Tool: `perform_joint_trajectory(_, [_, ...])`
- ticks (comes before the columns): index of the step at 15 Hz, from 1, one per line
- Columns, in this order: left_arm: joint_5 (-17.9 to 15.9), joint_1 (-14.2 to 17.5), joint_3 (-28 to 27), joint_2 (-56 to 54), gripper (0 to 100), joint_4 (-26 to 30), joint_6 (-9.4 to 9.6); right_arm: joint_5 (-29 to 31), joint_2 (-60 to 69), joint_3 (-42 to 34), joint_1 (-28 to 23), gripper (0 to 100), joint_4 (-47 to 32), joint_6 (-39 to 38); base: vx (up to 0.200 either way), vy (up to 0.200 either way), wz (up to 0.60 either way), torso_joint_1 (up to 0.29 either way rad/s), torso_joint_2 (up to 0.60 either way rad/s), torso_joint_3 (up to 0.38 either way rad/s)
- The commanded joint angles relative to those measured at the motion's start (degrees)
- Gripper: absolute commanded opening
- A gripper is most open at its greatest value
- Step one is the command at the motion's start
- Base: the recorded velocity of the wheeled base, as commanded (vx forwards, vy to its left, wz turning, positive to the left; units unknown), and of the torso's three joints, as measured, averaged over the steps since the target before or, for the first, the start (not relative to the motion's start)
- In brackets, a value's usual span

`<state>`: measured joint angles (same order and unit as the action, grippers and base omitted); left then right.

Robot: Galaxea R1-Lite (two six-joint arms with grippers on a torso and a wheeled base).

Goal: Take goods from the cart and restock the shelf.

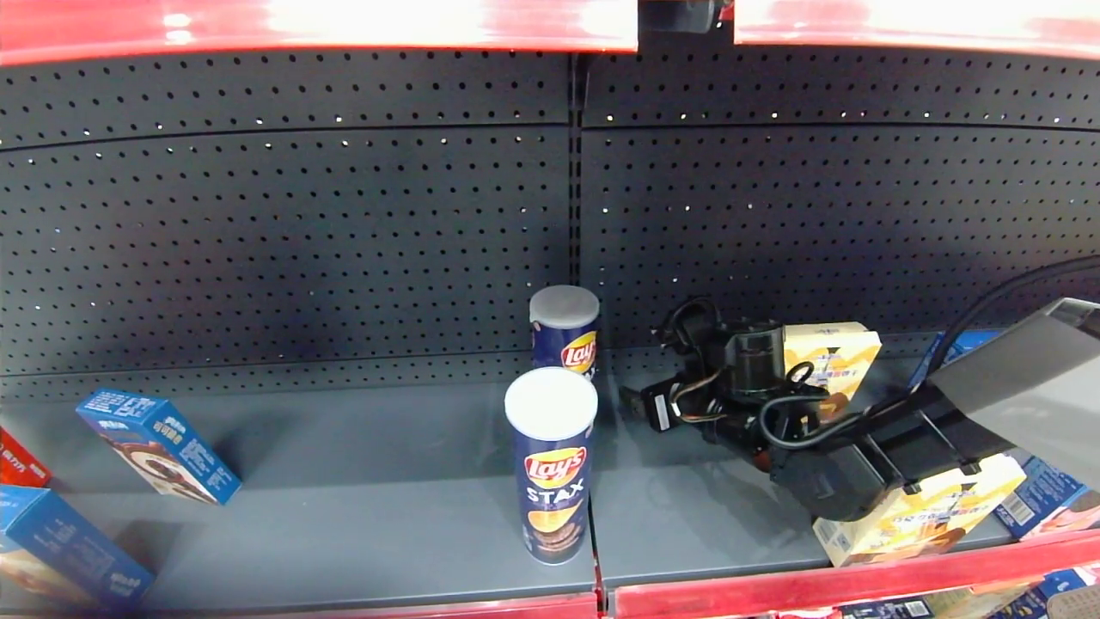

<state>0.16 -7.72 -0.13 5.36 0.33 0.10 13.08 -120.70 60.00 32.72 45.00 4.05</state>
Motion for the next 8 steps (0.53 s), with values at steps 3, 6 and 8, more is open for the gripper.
perform_joint_trajectory(3, [0.0, 0.0, 0.0, 0.1, 100, 0.0, -0.01, -0.2, -2.8, 1.7, 2.5, 100, -0.1, -1.6, 0.000, 0.000, 0.00, 0.000, 0.00, 0.000])
perform_joint_trajectory(6, [0.0, 0.0, 0.0, 0.1, 100, 0.0, -0.01, -0.8, -3.0, 2.8, 3.2, 100, -0.3, -1.7, 0.000, 0.000, 0.00, 0.000, 0.00, 0.000])
perform_joint_trajectory(8, [0.1, 0.0, 0.0, 0.1, 100, 0.0, -0.01, -1.1, -3.0, 3.2, 3.4, 100, -0.3, -1.6, 0.000, 0.000, 0.00, 0.000, 0.00, 0.000])
